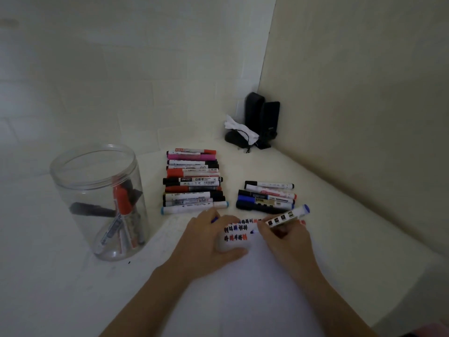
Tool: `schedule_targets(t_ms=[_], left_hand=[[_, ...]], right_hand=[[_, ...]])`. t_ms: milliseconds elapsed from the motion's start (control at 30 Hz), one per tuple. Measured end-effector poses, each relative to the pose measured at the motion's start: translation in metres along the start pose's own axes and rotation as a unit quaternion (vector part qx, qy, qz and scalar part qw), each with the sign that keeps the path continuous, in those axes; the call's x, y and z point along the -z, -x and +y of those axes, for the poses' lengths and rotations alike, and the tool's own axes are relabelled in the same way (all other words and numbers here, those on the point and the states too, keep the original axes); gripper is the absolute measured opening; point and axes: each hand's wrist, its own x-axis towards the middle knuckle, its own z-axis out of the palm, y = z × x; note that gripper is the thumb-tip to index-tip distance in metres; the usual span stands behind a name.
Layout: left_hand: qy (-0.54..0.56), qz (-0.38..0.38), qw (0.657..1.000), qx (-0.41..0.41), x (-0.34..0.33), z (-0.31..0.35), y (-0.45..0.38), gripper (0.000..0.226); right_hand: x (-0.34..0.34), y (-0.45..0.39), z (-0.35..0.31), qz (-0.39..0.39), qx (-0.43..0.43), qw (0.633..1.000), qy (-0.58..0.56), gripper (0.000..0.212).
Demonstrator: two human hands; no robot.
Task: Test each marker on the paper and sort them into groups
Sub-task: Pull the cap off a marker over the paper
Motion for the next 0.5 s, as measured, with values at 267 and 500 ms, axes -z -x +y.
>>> schedule_targets(t_ms=[267, 500], left_hand=[[-0.079, 0.000, 0.997, -0.014, -0.0062, -0.0033, 0.0007, 0.068], [-0.083, -0.003, 0.997, -0.004, -0.0053, -0.0017, 0.0004, 0.070]], right_hand=[[-0.0006, 0.0033, 0.0027, -0.017, 0.028, 0.999, 0.034, 0.013], [-0.0009, 0.0031, 0.0034, -0.016, 0.052, 0.998, 0.030, 0.018]])
